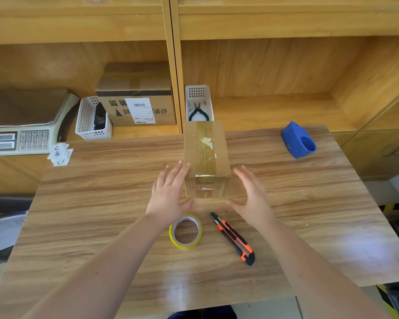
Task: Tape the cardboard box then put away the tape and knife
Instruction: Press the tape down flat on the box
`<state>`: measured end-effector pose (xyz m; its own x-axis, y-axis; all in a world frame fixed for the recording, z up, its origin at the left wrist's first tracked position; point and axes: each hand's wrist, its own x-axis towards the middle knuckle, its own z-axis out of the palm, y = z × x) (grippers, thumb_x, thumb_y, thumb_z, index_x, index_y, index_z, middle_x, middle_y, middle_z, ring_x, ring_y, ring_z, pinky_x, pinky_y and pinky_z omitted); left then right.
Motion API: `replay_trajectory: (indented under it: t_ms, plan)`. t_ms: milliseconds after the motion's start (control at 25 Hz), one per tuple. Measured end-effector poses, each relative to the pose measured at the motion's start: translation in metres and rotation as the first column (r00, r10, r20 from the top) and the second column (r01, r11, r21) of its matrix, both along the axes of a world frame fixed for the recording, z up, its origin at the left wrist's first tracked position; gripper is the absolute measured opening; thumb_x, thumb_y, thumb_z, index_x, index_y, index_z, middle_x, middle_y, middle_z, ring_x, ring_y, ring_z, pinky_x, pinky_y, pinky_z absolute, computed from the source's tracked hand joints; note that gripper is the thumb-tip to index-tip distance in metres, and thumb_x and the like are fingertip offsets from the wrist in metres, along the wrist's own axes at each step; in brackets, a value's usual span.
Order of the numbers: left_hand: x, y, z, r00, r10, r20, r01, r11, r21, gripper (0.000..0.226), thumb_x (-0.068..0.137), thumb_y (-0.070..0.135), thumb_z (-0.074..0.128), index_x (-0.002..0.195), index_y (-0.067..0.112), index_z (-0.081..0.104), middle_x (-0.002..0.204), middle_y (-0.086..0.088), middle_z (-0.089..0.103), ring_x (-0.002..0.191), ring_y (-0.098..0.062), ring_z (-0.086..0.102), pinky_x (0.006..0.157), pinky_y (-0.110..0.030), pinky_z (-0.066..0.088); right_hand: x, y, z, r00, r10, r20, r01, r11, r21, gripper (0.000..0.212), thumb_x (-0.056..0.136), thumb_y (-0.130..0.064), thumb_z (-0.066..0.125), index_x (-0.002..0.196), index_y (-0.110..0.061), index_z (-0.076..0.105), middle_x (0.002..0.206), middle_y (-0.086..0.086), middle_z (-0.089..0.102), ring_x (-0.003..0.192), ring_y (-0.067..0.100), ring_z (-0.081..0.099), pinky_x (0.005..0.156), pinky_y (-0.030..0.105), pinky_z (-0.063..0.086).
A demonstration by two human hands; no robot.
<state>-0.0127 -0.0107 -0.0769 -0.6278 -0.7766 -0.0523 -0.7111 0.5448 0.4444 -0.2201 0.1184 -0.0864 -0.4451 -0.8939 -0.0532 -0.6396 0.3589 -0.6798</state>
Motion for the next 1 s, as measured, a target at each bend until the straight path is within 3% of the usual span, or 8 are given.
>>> replay_trajectory:
  t_ms: [200, 360, 520, 800, 1000]
  plan:
    - [-0.038, -0.021, 0.011, 0.977, -0.19, 0.102, 0.203, 0.97, -0.136, 0.078, 0.088, 0.048, 0.06, 0.153, 0.035, 0.019, 0.164, 0.011, 0.013, 0.152, -0.022, -0.001, 0.12, -0.047, 0.004, 0.003, -0.047, 0.01, 0.943, 0.207, -0.26, -0.213, 0.977, 0.006, 0.084, 0.08, -0.04, 0.073, 0.149, -0.034, 0.026, 0.161, -0.009, 0.017, 0.15, 0.016, 0.007, 0.118, 0.046, 0.013]
    - [-0.05, -0.034, -0.002, 0.942, -0.267, 0.203, 0.294, 0.949, -0.117, 0.071, 0.094, 0.051, 0.047, 0.155, 0.03, 0.016, 0.164, 0.006, 0.012, 0.152, -0.018, -0.001, 0.123, -0.04, 0.001, 0.006, -0.063, -0.003, 0.953, 0.194, -0.232, -0.196, 0.98, 0.014, 0.073, 0.083, -0.042, 0.069, 0.146, -0.022, 0.037, 0.154, -0.002, 0.034, 0.147, 0.021, 0.019, 0.118, 0.045, 0.021]
    - [-0.049, -0.037, -0.015, 0.951, -0.262, 0.165, 0.292, 0.937, -0.192, 0.063, 0.097, 0.052, 0.041, 0.153, 0.028, 0.024, 0.163, 0.004, 0.02, 0.151, -0.018, 0.01, 0.123, -0.037, 0.006, 0.002, -0.064, -0.015, 0.939, 0.182, -0.293, -0.205, 0.978, -0.048, 0.061, 0.084, -0.039, 0.069, 0.137, -0.015, 0.051, 0.145, 0.001, 0.046, 0.141, 0.024, 0.031, 0.113, 0.047, 0.031]
    - [-0.05, -0.038, -0.034, 0.969, -0.239, 0.067, 0.247, 0.895, -0.37, 0.058, 0.085, 0.035, 0.071, 0.138, 0.021, 0.054, 0.145, -0.005, 0.053, 0.137, -0.028, 0.046, 0.114, -0.045, 0.032, -0.002, -0.069, -0.024, 0.905, 0.124, -0.407, -0.193, 0.972, -0.132, 0.044, 0.081, -0.028, 0.072, 0.122, -0.014, 0.063, 0.126, 0.003, 0.062, 0.125, 0.029, 0.05, 0.094, 0.051, 0.048]
    - [-0.052, -0.038, -0.035, 0.975, -0.221, 0.024, 0.212, 0.895, -0.392, 0.062, 0.076, 0.03, 0.08, 0.134, 0.02, 0.06, 0.139, -0.004, 0.059, 0.132, -0.029, 0.052, 0.111, -0.046, 0.037, -0.001, -0.069, -0.029, 0.871, 0.138, -0.472, -0.209, 0.973, -0.102, 0.047, 0.077, -0.022, 0.075, 0.121, -0.013, 0.062, 0.127, 0.004, 0.06, 0.125, 0.028, 0.047, 0.091, 0.049, 0.048]
